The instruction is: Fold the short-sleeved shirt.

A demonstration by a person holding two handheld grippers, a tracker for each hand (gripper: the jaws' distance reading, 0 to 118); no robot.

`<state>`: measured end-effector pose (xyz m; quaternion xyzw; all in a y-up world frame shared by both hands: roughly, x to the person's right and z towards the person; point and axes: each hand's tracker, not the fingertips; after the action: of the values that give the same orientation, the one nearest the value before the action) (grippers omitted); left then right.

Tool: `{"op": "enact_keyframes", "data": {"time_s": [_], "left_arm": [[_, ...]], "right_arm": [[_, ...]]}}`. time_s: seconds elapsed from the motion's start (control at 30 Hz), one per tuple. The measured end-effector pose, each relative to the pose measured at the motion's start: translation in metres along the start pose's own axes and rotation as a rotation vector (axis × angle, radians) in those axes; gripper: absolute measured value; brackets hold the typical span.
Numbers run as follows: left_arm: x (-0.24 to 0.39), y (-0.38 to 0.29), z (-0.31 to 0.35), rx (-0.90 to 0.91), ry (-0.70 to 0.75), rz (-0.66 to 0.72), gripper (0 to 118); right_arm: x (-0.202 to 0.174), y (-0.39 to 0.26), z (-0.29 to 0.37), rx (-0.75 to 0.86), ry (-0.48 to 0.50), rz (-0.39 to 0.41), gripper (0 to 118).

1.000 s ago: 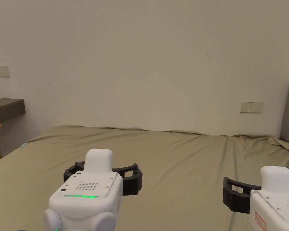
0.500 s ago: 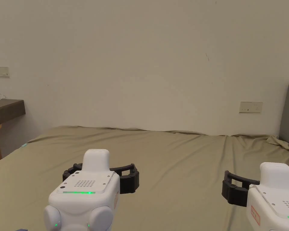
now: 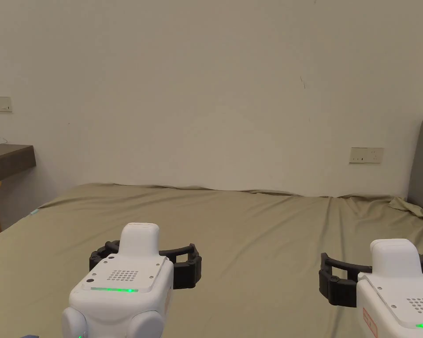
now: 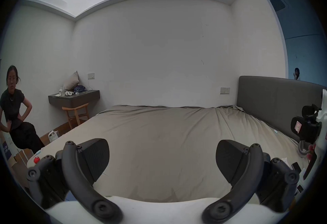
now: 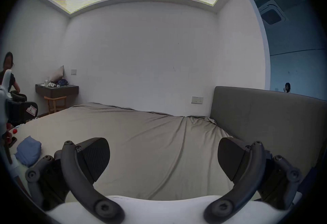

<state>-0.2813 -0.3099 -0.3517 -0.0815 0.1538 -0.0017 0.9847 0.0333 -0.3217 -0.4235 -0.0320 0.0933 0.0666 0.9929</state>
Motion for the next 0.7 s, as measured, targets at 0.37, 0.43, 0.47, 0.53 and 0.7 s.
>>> {"op": "enact_keyframes", "data": {"time_s": [0.37, 0.43, 0.47, 0.53, 0.7], "left_arm": [[-0.003, 0.001, 0.004, 0.019, -0.007, -0.013, 118], [-0.004, 0.001, 0.003, 0.020, -0.004, -0.009, 118], [-0.005, 0.001, 0.003, 0.018, -0.003, -0.008, 118], [-0.006, 0.001, 0.003, 0.011, -0.002, -0.007, 118], [-0.010, 0.001, 0.003, 0.005, 0.008, -0.002, 118]], "right_arm": [[0.005, 0.001, 0.000, 0.008, 0.007, -0.105, 118], [0.007, 0.003, -0.002, -0.024, 0.007, -0.141, 118], [0.008, 0.003, -0.003, -0.035, 0.010, -0.146, 118], [0.010, 0.003, -0.004, -0.047, 0.025, -0.140, 118], [0.009, 0.006, -0.005, -0.060, 0.001, -0.105, 118]]}}
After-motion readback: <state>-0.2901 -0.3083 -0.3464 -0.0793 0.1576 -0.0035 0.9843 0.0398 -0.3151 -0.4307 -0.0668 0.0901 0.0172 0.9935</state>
